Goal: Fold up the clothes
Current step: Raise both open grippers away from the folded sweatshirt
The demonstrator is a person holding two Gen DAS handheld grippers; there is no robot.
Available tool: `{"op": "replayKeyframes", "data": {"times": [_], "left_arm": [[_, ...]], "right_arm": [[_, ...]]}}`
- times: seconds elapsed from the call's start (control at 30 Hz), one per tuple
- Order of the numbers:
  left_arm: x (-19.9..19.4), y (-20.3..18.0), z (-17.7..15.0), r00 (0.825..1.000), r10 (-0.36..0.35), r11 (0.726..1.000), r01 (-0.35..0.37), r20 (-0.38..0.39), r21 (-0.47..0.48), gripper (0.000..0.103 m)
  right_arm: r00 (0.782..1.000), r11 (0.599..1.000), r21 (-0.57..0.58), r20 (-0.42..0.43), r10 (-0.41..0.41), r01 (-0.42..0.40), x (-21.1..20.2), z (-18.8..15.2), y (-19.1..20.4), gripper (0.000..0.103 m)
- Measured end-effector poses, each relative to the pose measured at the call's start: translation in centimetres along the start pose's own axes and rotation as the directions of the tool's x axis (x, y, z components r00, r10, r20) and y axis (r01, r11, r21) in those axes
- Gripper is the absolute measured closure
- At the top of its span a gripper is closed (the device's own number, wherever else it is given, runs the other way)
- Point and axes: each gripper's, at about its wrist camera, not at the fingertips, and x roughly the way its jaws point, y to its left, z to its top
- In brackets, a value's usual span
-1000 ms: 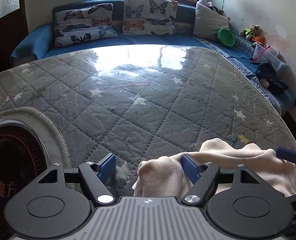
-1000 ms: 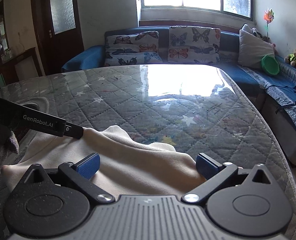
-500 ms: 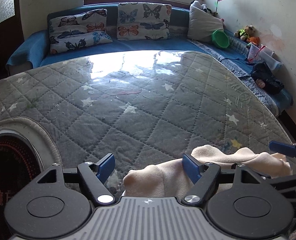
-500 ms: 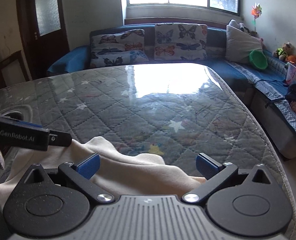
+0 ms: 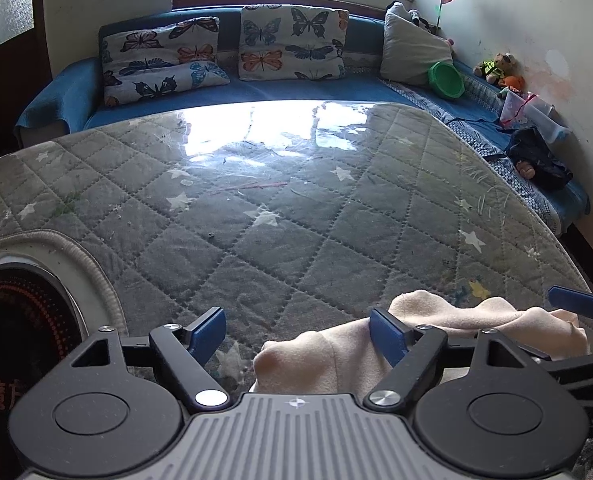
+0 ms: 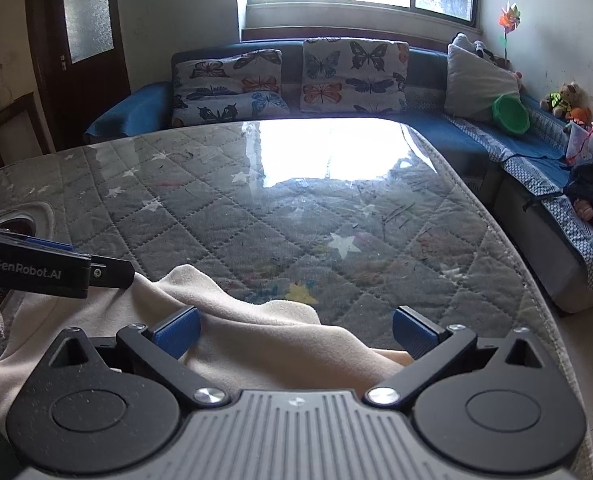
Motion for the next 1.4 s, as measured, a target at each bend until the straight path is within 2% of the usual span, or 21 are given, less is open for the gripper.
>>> {"op": "replayKeyframes", "data": {"times": [0.4, 0.7, 0.93, 1.07, 1.2, 1.4], "left_arm": [[-2.8, 0.3, -1.7, 1.0, -0.003, 1.0, 0.003, 0.027, 0.004, 0.018], [-5.9, 0.0, -5.4, 0.999, 0.003, 0.999, -0.005, 0.053, 0.05, 0.016], [-7.7, 0.0, -8.2, 0.996, 0.035, 0.997, -0.04, 0.078, 0.065, 0.013], [-7.9, -0.1, -9.0, 0.995, 0.053, 0.996, -0.058, 0.081, 0.068, 0.011], [-8.4, 0.2, -9.4, 0.995, 0.049, 0.998, -0.053, 0.086, 0.046, 0.009], [-8.2, 0.4, -9.9, 0.995, 0.058, 0.997, -0.062, 0.077, 0.042, 0.009]], "right_arm": [[0.999, 0.998, -0.066, 0.032, 0.01, -0.008, -4.2, -2.4, 1.3, 0.0], [0.999, 0.991, -0.133, 0.048, -0.008, 0.014, -6.6, -5.5, 2.7, 0.0], [0.995, 0.98, -0.189, 0.096, -0.036, 0.054, -8.6, -7.8, 4.0, 0.0], [0.996, 0.984, -0.172, 0.078, -0.038, 0.051, -8.7, -8.8, 3.7, 0.0], [0.993, 0.987, -0.147, 0.102, -0.05, 0.065, -9.9, -9.5, 3.0, 0.0], [0.983, 0.988, -0.063, 0.129, -0.13, 0.139, -10.7, -9.7, 0.2, 0.0]]}}
